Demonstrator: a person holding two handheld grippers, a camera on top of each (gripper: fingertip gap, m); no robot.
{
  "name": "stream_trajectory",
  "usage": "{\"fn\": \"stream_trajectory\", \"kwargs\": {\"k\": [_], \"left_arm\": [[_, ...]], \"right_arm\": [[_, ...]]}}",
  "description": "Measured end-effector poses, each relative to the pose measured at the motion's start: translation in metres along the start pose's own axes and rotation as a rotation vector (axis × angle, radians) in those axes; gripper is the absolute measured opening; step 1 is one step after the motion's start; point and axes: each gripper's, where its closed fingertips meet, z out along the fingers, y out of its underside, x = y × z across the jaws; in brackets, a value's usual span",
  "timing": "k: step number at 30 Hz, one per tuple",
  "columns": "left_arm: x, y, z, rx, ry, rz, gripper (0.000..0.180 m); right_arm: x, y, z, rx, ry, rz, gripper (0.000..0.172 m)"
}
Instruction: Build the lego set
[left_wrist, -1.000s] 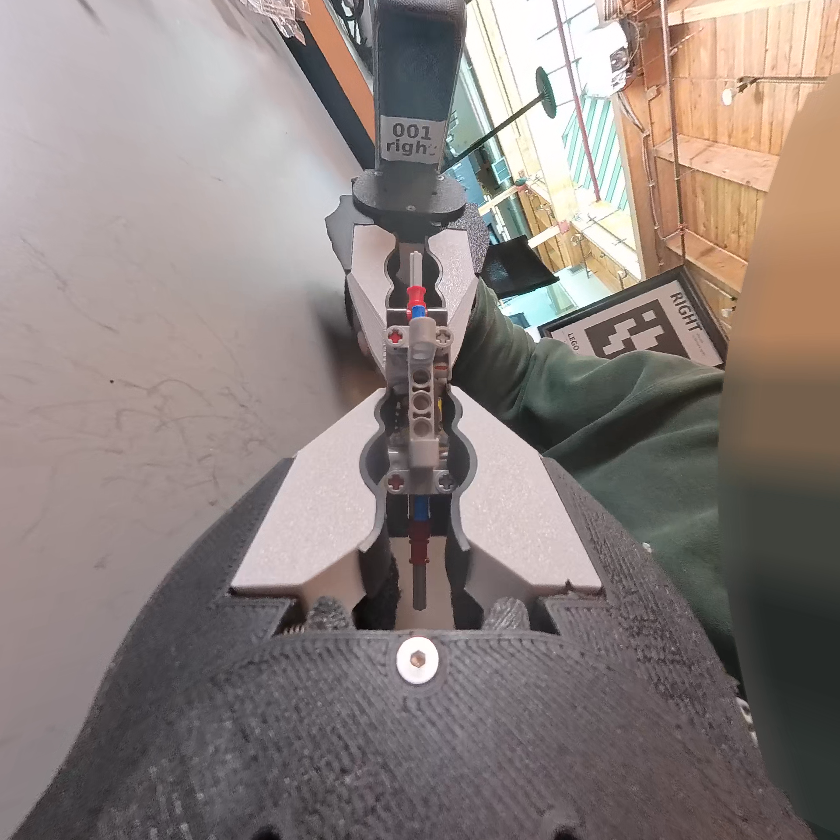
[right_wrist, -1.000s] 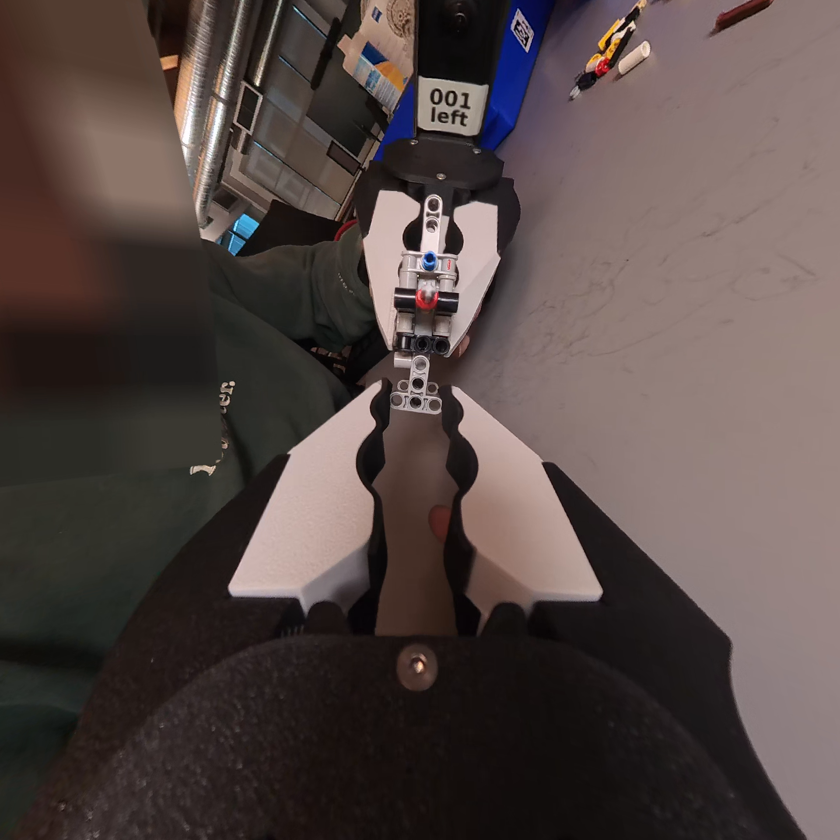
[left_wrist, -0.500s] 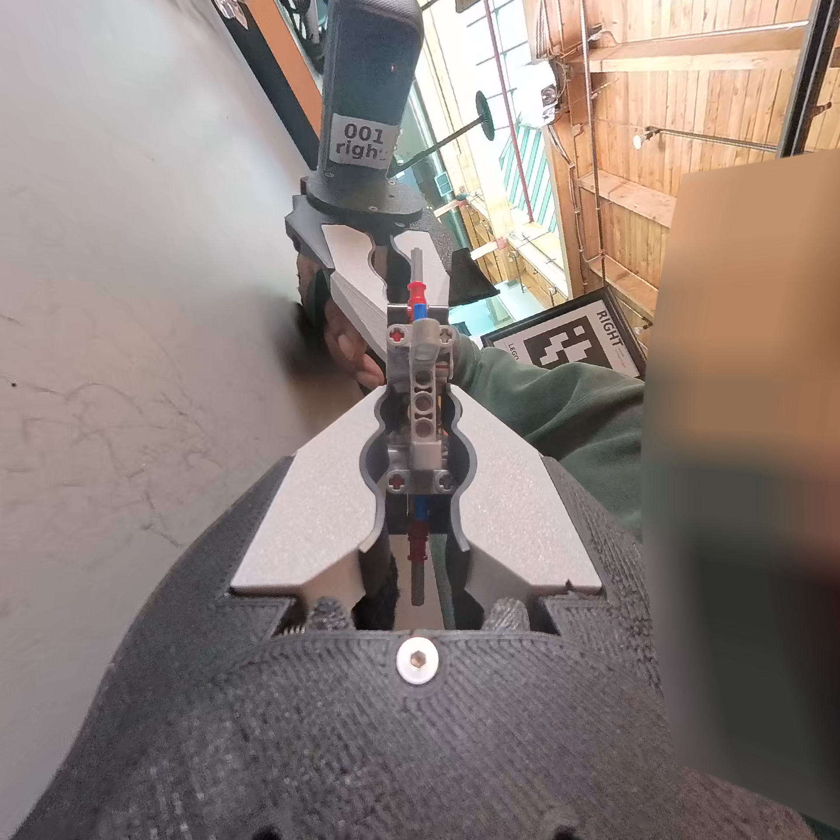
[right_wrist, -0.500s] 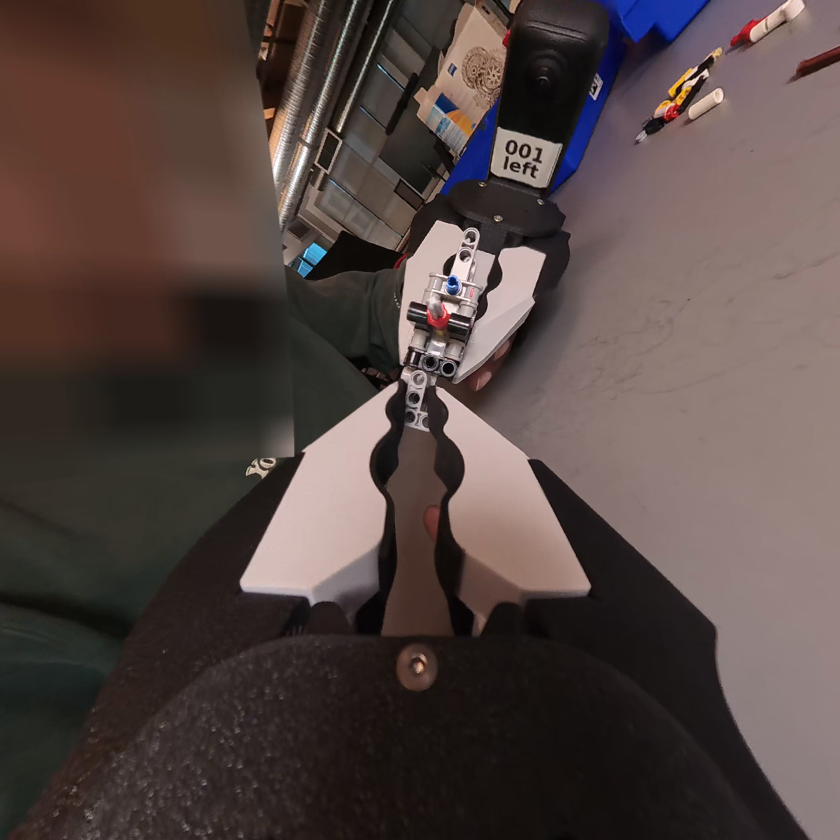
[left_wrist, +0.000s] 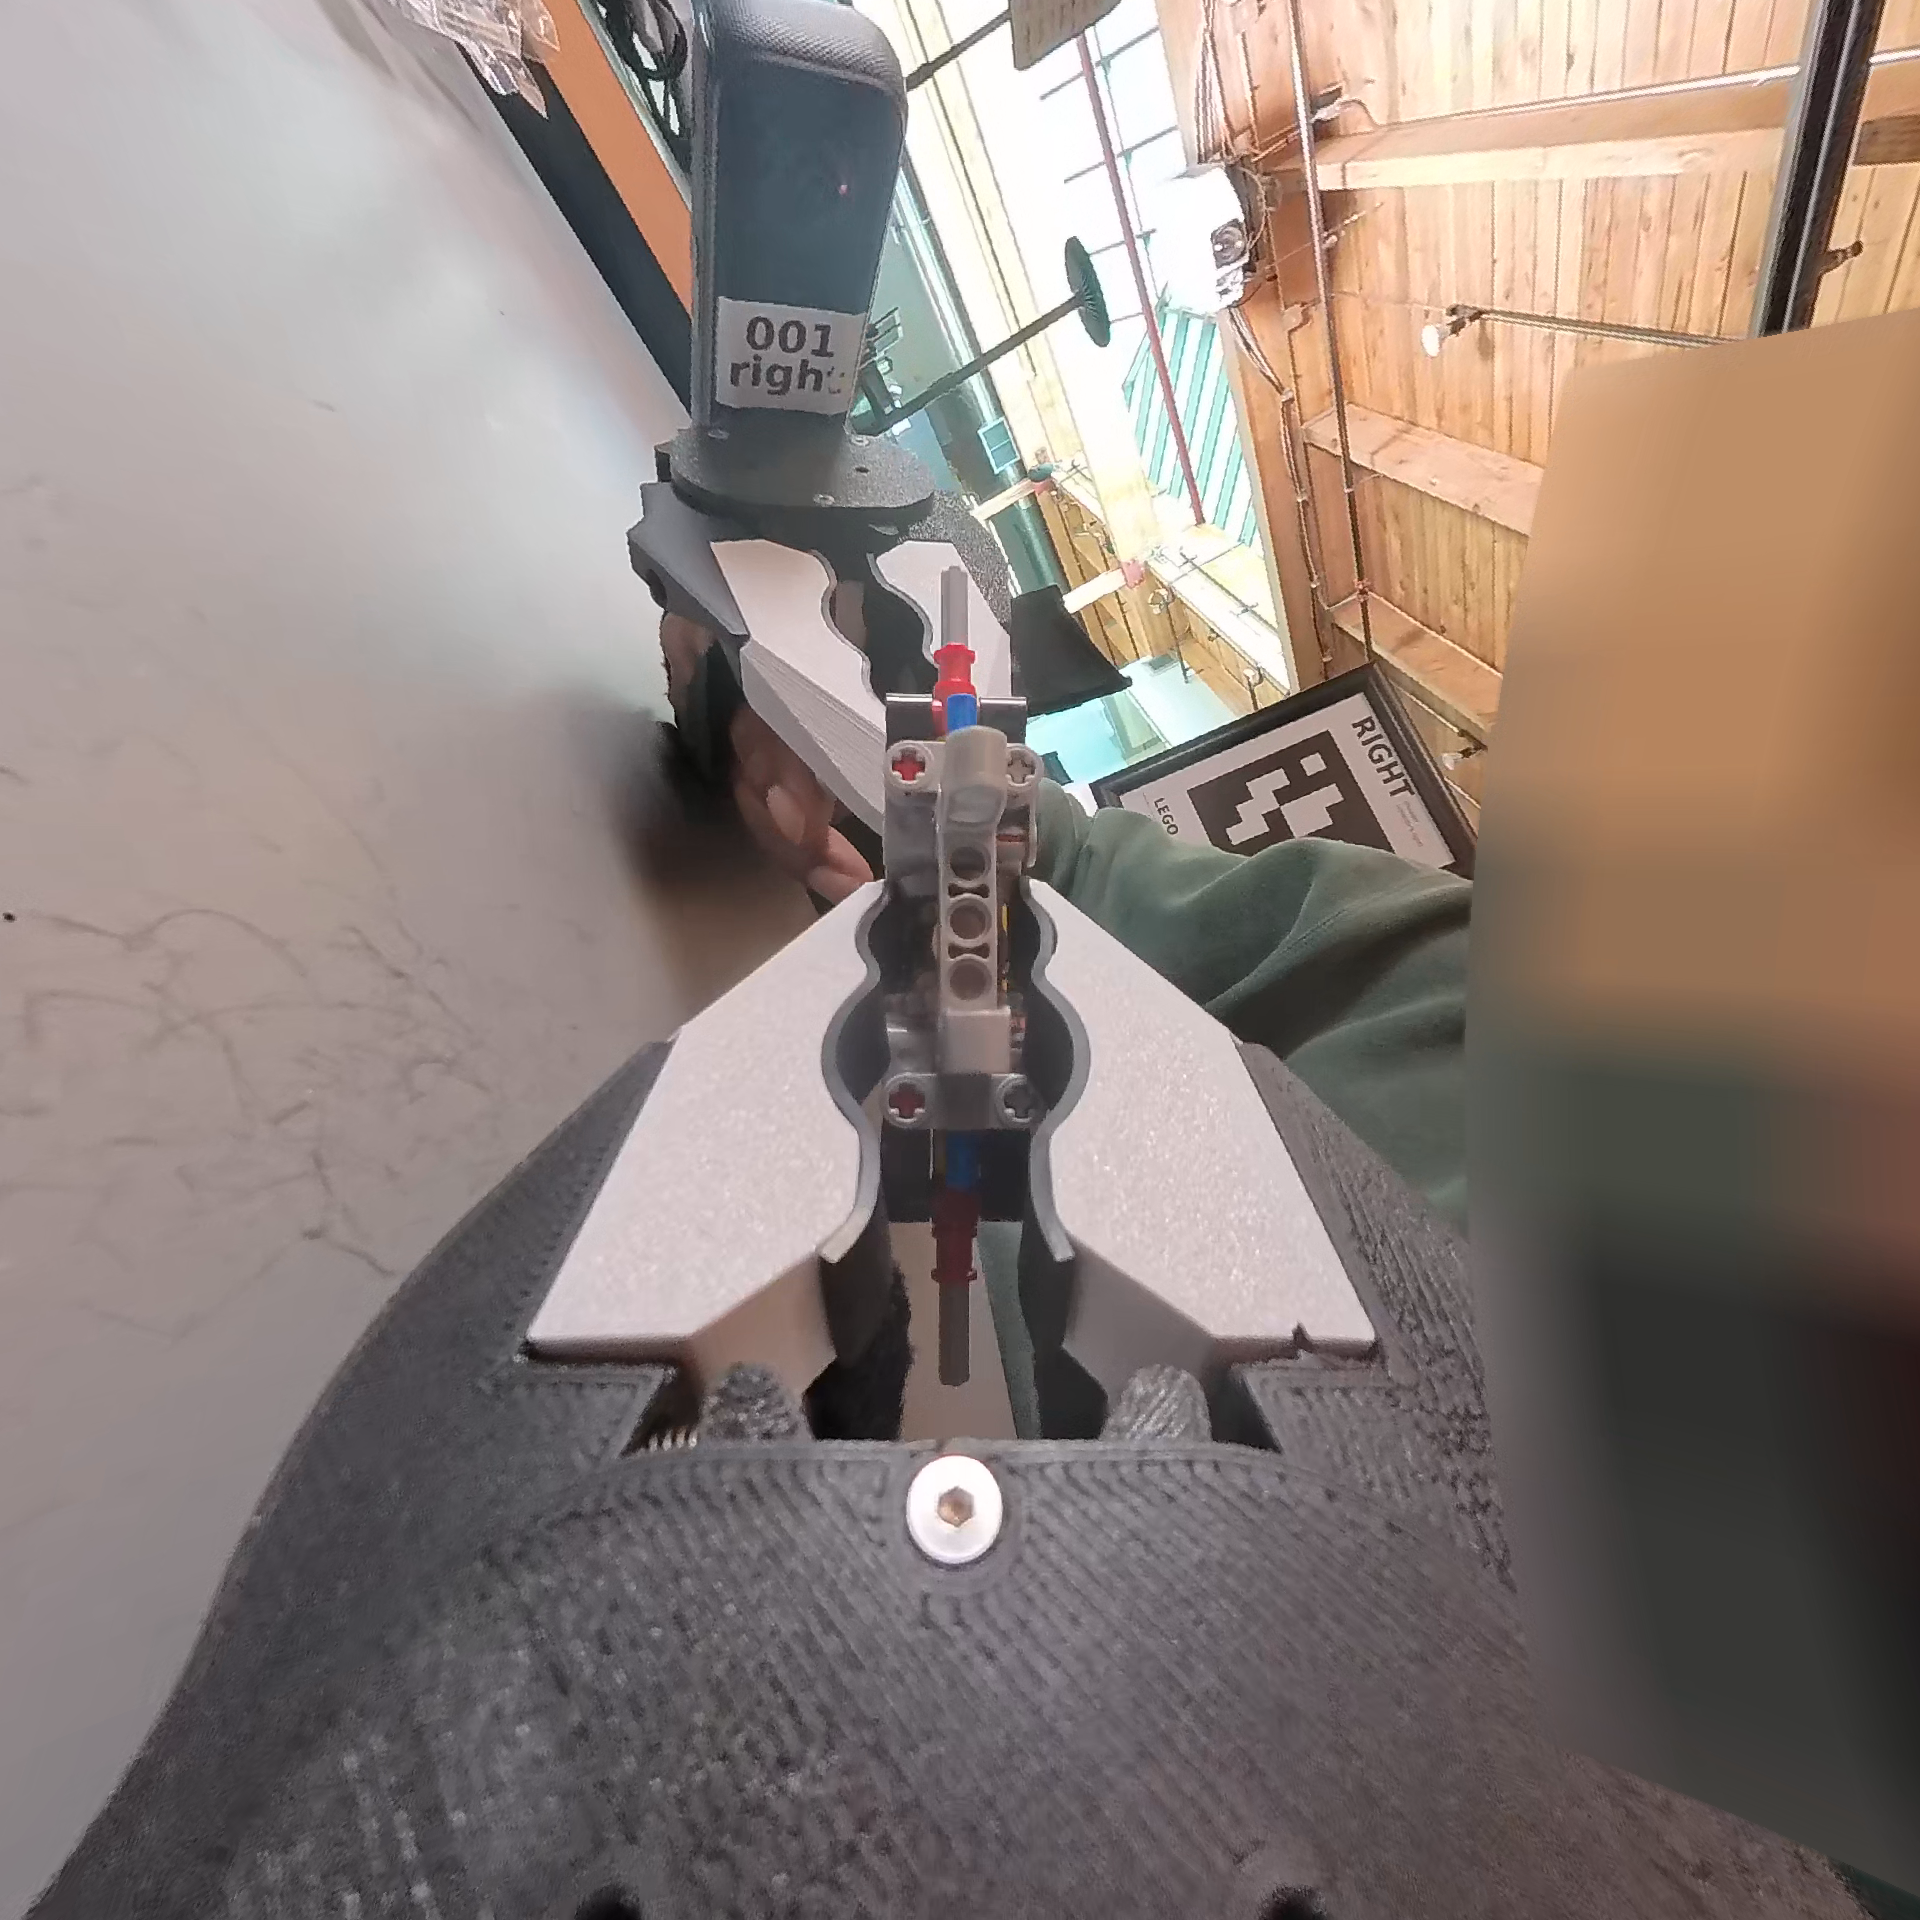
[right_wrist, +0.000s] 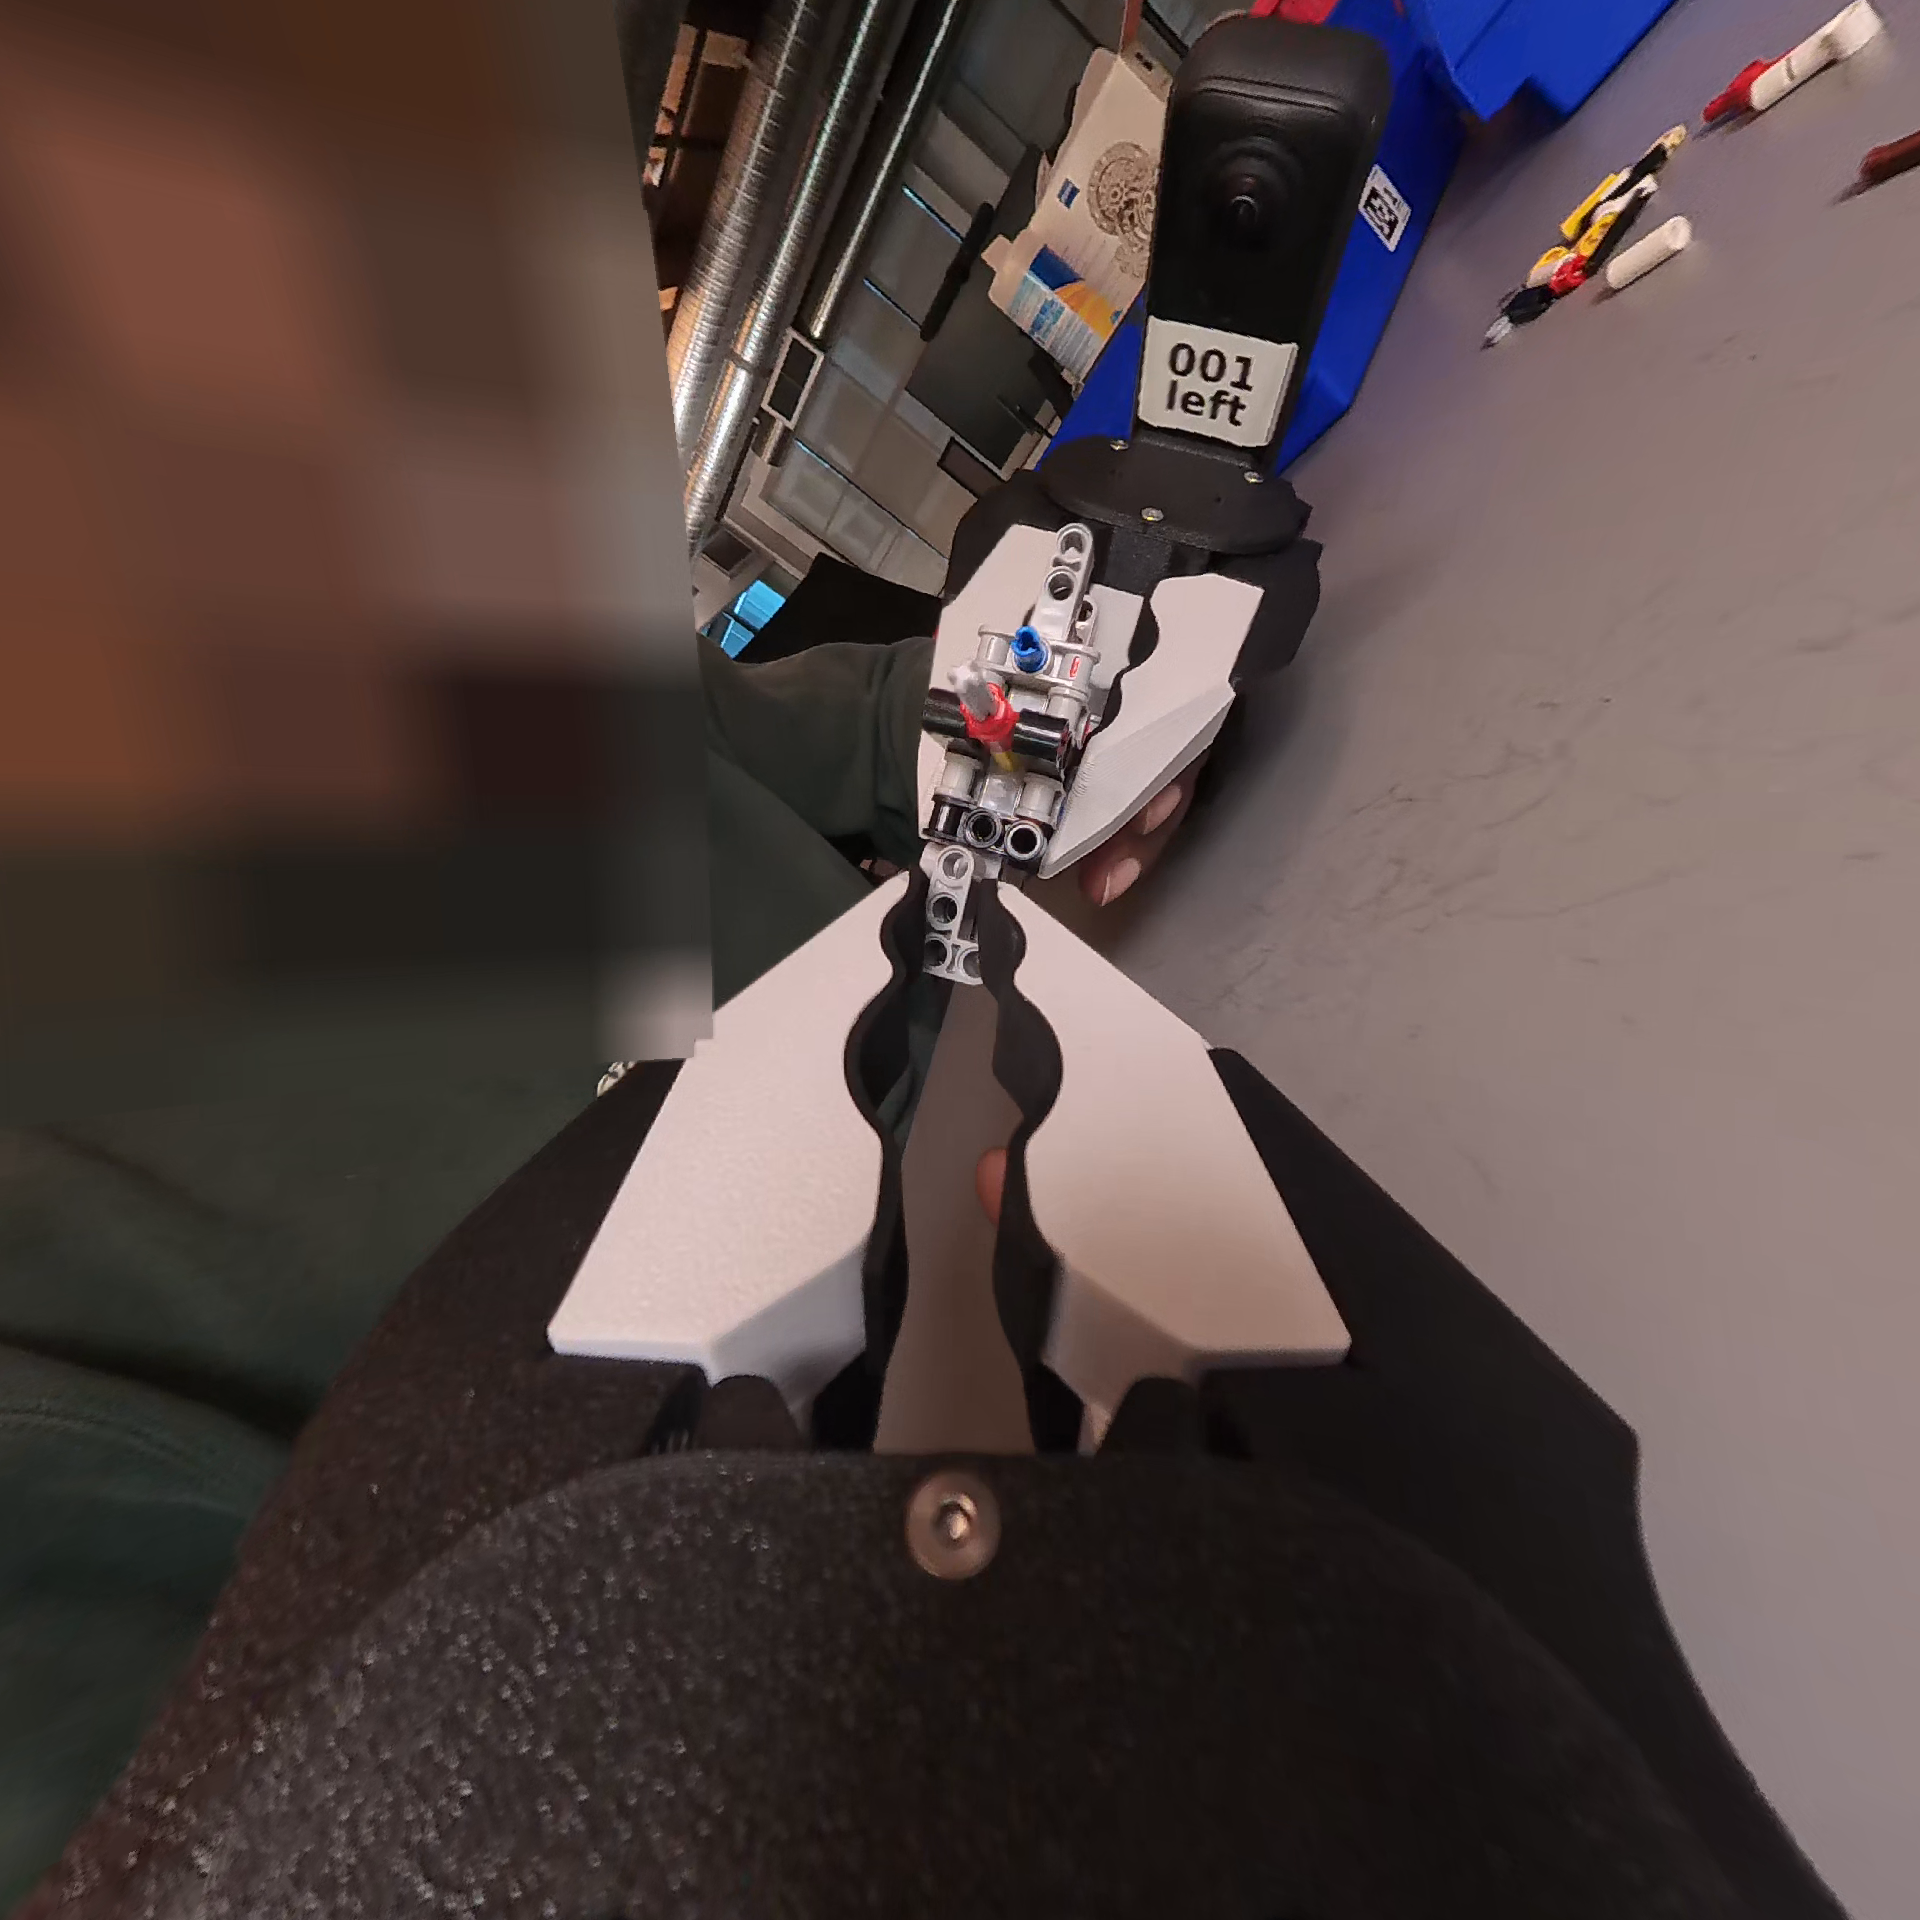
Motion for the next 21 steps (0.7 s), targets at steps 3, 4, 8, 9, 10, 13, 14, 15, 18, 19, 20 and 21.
{"fn": "stream_trajectory", "kwargs": {"k": [3, 4, 8, 9, 10, 13, 14, 15, 18, 19, 20, 21], "left_arm": [[0.0063, 0.0027, 0.002, -0.012, 0.034, 0.017, 0.018], [0.0065, 0.0026, 0.002, -0.012, 0.032, 0.028, 0.018], [0.0095, 0.0048, 0.0025, -0.025, 0.044, 0.056, 0.018], [0.0094, 0.005, 0.0025, -0.027, 0.041, 0.063, 0.018], [0.009, 0.0047, 0.0023, -0.025, 0.038, 0.067, 0.018], [0.0088, 0.005, 0.0022, -0.026, 0.035, 0.078, 0.018], [0.0092, 0.0054, 0.0023, -0.028, 0.034, 0.084, 0.018], [0.0092, 0.0053, 0.0022, -0.027, 0.031, 0.089, 0.017], [0.0086, 0.0063, 0.0027, -0.035, 0.018, 0.106, 0.018], [0.0074, 0.0068, 0.0029, -0.041, 0.003, 0.121, 0.018], [0.0065, 0.0063, 0.0029, -0.042, -0.008, 0.13, 0.018], [0.0066, 0.0047, 0.0026, -0.036, -0.01, 0.13, 0.019]], "right_arm": [[-0.008, 0.0026, 0.002, -0.009, -0.055, 0.009, 0.008], [-0.0076, 0.002, 0.0021, -0.005, -0.051, 0.007, 0.008], [-0.0111, 0.0049, 0.0047, -0.014, -0.07, 0.009, 0.008], [-0.0108, 0.0047, 0.005, -0.013, -0.065, 0.005, 0.008], [-0.0102, 0.0043, 0.0049, -0.009, -0.061, 0.005, 0.008], [-0.01, 0.0053, 0.0056, -0.011, -0.056, 0.002, 0.009], [-0.0104, 0.0059, 0.006, -0.013, -0.056, -0.001, 0.008], [-0.0103, 0.0056, 0.006, -0.009, -0.052, -0.004, 0.008], [-0.0097, 0.0065, 0.0056, -0.017, -0.041, -0.017, 0.008], [-0.0085, 0.0068, 0.0048, -0.024, -0.026, -0.029, 0.008], [-0.0073, 0.0055, 0.0038, -0.021, -0.009, -0.043, 0.008], [-0.0073, 0.0027, 0.003, -0.007, 0.001, -0.051, 0.008]]}}
